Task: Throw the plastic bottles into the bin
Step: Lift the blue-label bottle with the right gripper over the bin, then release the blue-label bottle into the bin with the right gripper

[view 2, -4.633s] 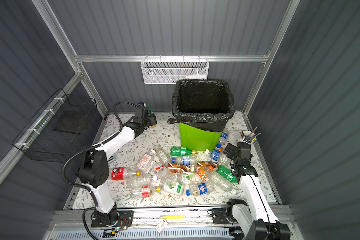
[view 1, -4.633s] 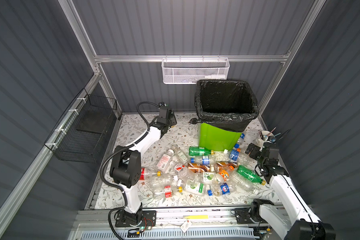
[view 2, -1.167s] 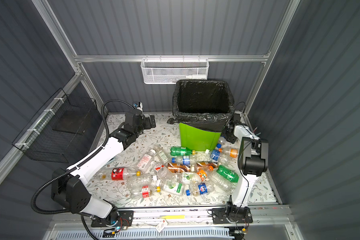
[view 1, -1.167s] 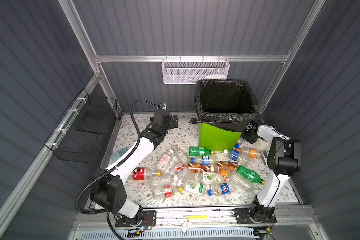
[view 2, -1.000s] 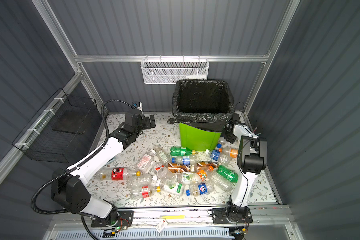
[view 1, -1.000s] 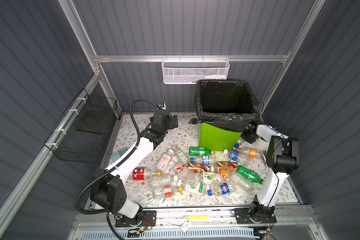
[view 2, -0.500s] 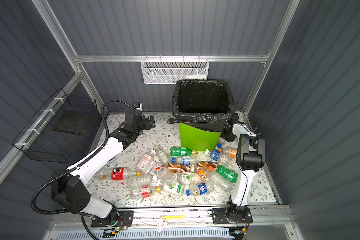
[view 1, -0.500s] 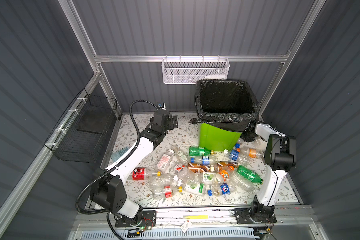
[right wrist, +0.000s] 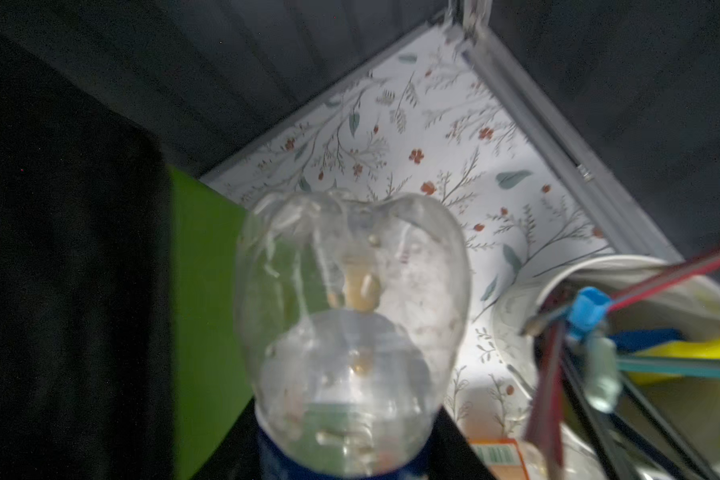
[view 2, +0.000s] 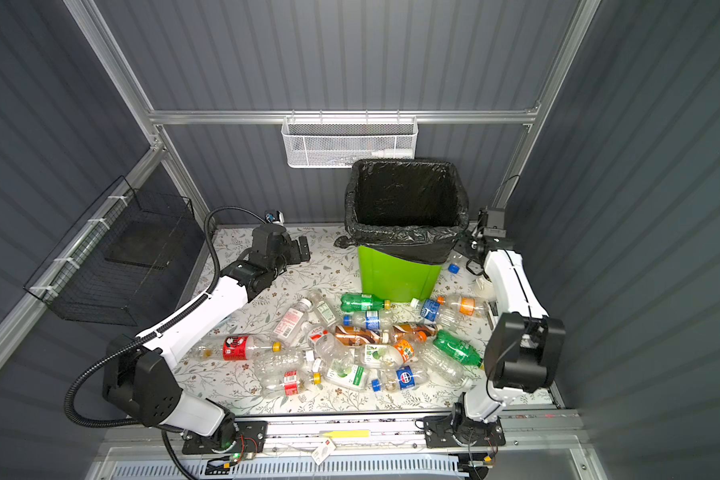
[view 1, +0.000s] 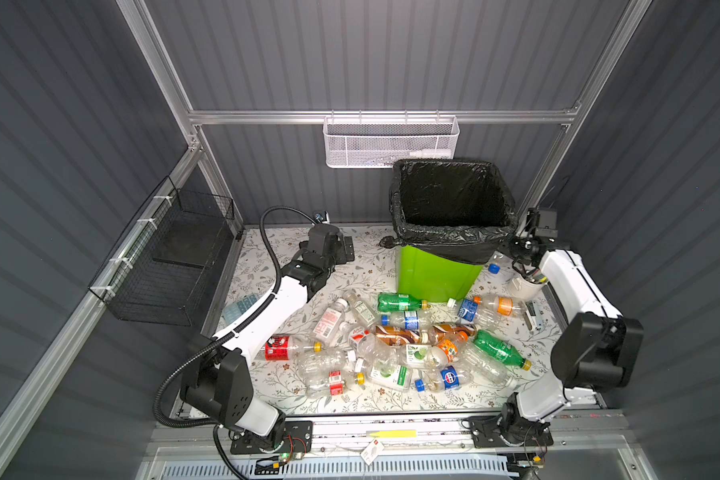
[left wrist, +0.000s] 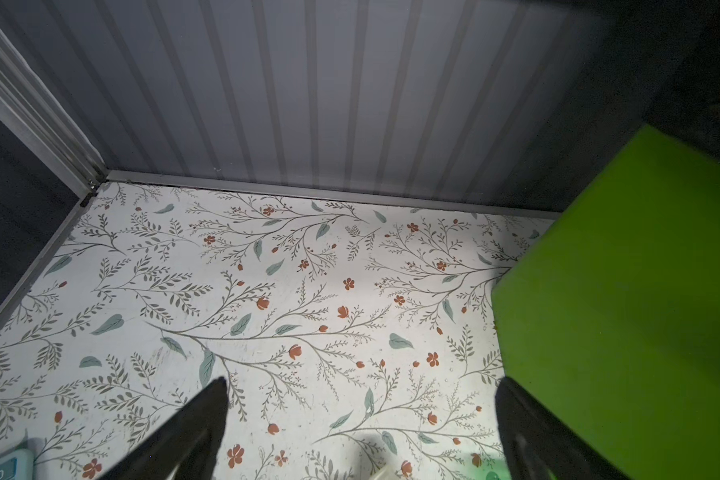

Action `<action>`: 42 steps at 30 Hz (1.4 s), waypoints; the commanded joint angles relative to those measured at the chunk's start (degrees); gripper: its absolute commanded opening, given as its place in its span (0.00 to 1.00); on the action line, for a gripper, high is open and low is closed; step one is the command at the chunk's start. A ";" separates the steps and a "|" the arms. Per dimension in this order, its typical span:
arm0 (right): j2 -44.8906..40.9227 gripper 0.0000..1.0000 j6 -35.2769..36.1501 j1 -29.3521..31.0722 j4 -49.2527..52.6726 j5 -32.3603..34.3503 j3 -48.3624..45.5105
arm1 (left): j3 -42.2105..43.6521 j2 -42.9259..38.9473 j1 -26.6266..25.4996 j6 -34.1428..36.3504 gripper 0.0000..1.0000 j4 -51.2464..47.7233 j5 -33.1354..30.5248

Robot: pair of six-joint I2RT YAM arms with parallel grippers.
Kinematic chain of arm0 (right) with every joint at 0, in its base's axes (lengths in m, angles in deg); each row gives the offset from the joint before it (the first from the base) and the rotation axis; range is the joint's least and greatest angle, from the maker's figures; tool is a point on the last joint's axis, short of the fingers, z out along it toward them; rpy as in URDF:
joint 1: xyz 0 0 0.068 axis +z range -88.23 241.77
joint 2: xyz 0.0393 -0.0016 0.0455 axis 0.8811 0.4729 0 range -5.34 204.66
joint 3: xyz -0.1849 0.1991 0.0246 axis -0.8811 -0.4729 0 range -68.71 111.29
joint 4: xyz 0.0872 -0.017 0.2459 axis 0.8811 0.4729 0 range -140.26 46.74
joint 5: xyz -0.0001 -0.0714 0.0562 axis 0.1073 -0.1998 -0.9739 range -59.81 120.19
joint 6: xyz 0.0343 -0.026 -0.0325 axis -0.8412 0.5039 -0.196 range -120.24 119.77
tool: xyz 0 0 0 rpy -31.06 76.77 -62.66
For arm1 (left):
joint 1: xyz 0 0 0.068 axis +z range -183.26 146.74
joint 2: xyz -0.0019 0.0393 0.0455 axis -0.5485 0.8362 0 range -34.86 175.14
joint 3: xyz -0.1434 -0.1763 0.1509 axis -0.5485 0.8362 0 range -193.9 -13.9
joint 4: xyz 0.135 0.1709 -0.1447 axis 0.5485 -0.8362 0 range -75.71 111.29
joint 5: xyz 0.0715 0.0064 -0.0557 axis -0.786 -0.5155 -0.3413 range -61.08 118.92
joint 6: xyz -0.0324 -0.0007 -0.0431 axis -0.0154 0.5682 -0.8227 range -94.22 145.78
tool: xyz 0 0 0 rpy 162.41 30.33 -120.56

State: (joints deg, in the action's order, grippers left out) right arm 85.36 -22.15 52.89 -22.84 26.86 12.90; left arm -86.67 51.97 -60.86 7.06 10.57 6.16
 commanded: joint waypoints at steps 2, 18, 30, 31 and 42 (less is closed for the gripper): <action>-9.57 0.45 2.76 -1.16 -2.25 4.13 -1.96 | 1.12 1.04 0.70 -2.32 1.00 0.61 -1.20; -33.72 0.47 -2.03 -2.47 -18.91 6.73 0.23 | 4.57 2.17 1.32 -5.44 1.00 0.74 -1.66; -10.78 0.54 11.79 20.50 -0.25 -10.95 24.64 | 6.61 0.89 1.32 -4.49 1.00 1.11 0.67; -7.47 0.59 15.18 23.22 6.12 -7.86 28.69 | 6.46 0.84 1.32 -4.40 1.00 0.78 0.59; -25.83 0.99 17.36 23.74 -13.63 14.89 9.71 | 9.33 -4.77 1.32 -2.89 1.00 0.15 -0.82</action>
State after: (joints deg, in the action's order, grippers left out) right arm 65.75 -6.61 77.24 -26.99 36.24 22.69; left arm -78.69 50.17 -59.87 3.67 10.96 6.33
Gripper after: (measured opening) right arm 0.992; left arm 0.997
